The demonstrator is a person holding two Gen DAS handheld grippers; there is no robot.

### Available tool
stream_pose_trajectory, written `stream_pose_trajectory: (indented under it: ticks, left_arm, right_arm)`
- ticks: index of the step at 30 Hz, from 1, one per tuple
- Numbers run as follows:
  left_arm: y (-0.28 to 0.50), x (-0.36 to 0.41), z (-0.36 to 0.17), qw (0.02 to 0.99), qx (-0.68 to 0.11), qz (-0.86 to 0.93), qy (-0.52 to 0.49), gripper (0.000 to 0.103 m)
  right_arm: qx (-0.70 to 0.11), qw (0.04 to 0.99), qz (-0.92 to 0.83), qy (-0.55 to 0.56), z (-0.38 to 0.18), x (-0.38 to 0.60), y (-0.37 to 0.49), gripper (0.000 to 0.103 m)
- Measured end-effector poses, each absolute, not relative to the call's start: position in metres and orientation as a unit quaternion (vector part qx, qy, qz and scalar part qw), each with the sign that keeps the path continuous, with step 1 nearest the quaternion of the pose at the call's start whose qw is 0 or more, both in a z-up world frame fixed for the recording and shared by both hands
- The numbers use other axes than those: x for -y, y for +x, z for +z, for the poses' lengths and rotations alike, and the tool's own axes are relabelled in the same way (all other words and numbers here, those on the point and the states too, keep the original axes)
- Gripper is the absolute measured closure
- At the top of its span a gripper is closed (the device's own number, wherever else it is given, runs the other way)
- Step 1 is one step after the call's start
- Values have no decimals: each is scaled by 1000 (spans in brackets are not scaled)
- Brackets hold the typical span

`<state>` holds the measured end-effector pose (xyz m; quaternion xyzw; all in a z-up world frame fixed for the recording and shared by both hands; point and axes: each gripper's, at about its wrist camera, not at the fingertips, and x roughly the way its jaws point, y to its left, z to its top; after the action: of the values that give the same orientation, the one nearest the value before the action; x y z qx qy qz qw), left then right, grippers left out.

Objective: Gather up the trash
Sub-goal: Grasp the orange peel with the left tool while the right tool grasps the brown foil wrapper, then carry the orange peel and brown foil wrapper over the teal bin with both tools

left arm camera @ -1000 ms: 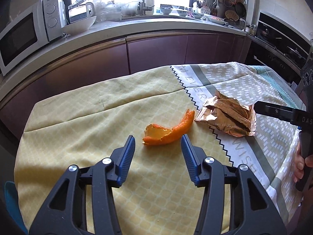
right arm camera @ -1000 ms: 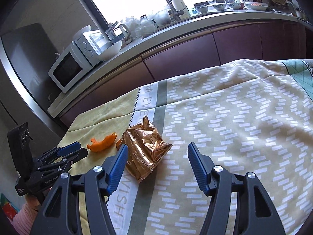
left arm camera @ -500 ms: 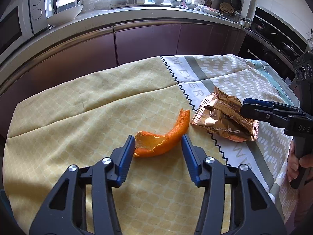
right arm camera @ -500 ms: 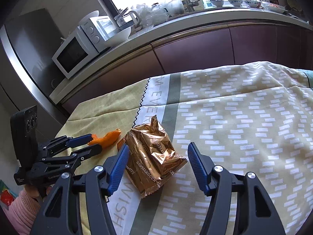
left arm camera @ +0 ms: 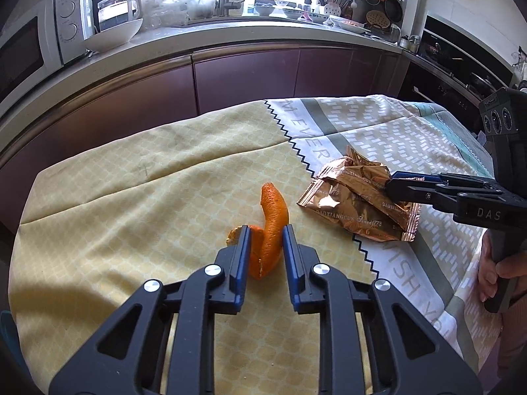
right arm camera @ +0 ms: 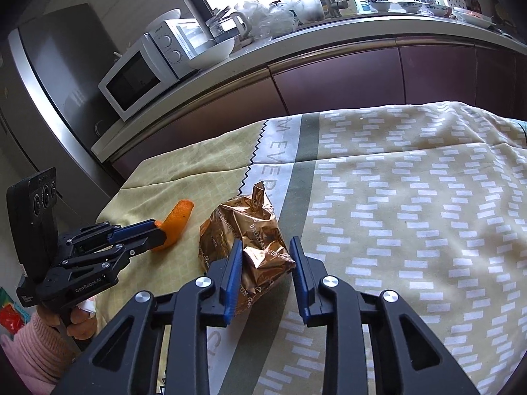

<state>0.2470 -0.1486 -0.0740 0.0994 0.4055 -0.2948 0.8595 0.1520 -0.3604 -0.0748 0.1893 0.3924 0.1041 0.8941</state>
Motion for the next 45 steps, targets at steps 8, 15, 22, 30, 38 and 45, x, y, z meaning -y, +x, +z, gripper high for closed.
stream_pose_trajectory:
  ticks: [8, 15, 22, 30, 38, 45]
  left_arm:
    - [227, 132, -65, 870, -391, -286, 96, 91]
    - [206, 97, -49, 884, -374, -270, 73, 91]
    - [186, 48, -35, 898, -361, -247, 46, 91]
    - [163, -12, -33, 908, -362, -212, 16, 91]
    - [142, -61, -35, 914, -365, -178, -5, 91]
    - [127, -95, -33, 920, -361, -153, -18, 91]
  right_arm:
    - [-376, 898, 112, 200, -68, 357, 141, 76]
    - [-366, 897, 130, 211, -63, 343, 132, 76]
    - [-354, 897, 158, 213, -54, 316, 126, 76]
    - [-351, 892, 198, 207, -47, 279, 125, 76]
    - [-354, 883, 238, 197, -43, 235, 128, 76]
    - [-361, 874, 265, 189, -41, 203, 130, 76]
